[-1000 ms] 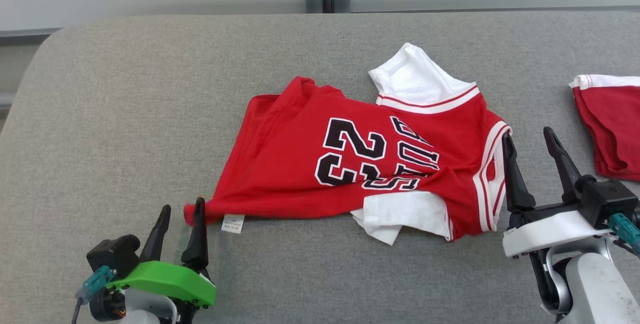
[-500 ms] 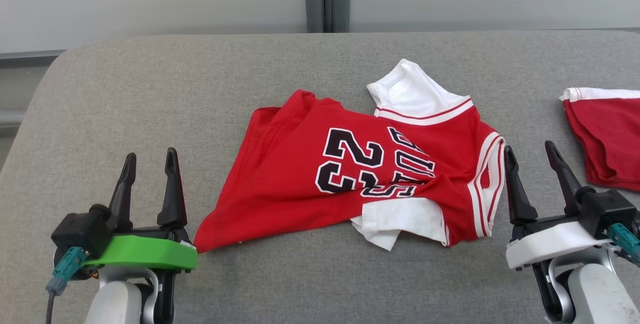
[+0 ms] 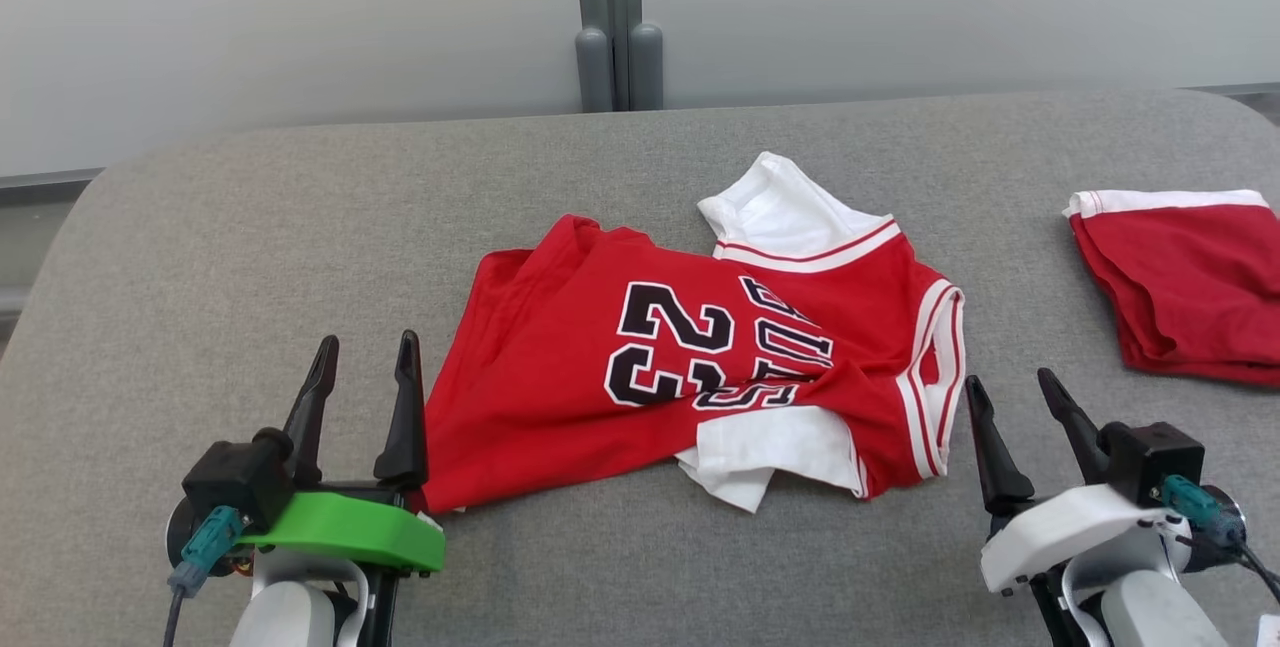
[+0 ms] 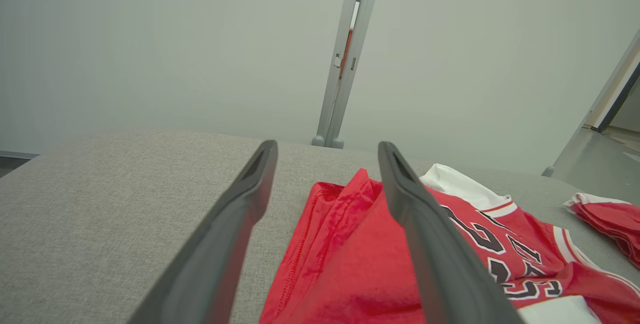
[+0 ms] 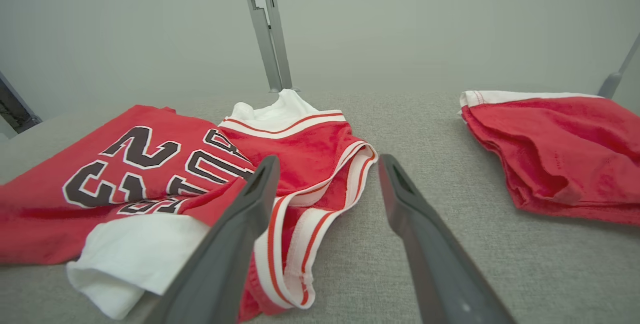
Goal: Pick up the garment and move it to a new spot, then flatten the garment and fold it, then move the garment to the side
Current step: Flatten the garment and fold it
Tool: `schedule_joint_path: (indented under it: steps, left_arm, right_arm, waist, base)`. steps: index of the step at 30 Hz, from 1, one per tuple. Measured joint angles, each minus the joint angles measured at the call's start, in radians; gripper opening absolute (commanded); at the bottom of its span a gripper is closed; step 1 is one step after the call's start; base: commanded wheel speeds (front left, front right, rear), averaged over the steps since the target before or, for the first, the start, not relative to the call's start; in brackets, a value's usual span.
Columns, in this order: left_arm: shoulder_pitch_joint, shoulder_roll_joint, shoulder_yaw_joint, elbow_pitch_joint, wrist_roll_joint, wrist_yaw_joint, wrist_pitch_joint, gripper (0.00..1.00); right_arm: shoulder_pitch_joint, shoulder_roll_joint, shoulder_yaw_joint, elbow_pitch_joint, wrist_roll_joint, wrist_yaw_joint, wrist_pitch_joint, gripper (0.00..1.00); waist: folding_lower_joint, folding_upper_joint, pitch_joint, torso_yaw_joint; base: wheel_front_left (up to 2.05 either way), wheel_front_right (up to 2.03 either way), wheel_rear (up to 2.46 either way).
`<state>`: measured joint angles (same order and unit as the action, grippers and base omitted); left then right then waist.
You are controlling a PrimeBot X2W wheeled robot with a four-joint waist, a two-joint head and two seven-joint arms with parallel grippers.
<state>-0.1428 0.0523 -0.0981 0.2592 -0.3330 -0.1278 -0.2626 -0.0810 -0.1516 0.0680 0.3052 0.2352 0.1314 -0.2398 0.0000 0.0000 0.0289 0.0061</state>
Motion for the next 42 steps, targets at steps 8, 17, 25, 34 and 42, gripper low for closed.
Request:
schedule_joint_path:
  steps: [8,17,25,34,42]
  left_arm:
    - [-0.002,0.0,-0.01,-0.009,-0.009,-0.001,0.0,1.0]
    - [-0.043,-0.001,-0.048,-0.016,-0.019,-0.001,0.0,1.0]
    - [-0.063,-0.002,-0.063,-0.02,-0.025,-0.001,0.0,1.0]
    - [-0.08,-0.002,-0.069,-0.033,-0.027,-0.001,0.0,1.0]
    - [-0.103,-0.001,-0.08,-0.07,-0.028,-0.001,0.0,1.0]
  right_arm:
    - [-0.163,-0.016,0.002,0.064,0.156,0.0,0.271,1.0]
    - [-0.392,-0.038,-0.096,0.297,0.144,0.0,0.572,1.0]
    - [-0.475,-0.011,-0.174,0.442,0.073,0.0,0.619,1.0]
    - [-0.537,0.0,-0.187,0.496,0.002,-0.001,0.586,0.0]
    - [-0.669,-0.056,-0.218,0.459,-0.101,0.0,0.459,0.0]
  waist:
    - [0.0,0.0,0.025,0.004]
    - [0.0,0.0,0.085,0.04]
    - [0.0,0.0,0.133,0.092]
    - [0.0,0.0,0.176,0.12]
    - [0.0,0.0,0.232,0.135]
  base:
    - [0.0,0.0,0.0]
    - [0.0,0.0,0.0]
    - [0.0,0.0,0.0]
    - [0.0,0.0,0.0]
    - [0.0,0.0,0.0]
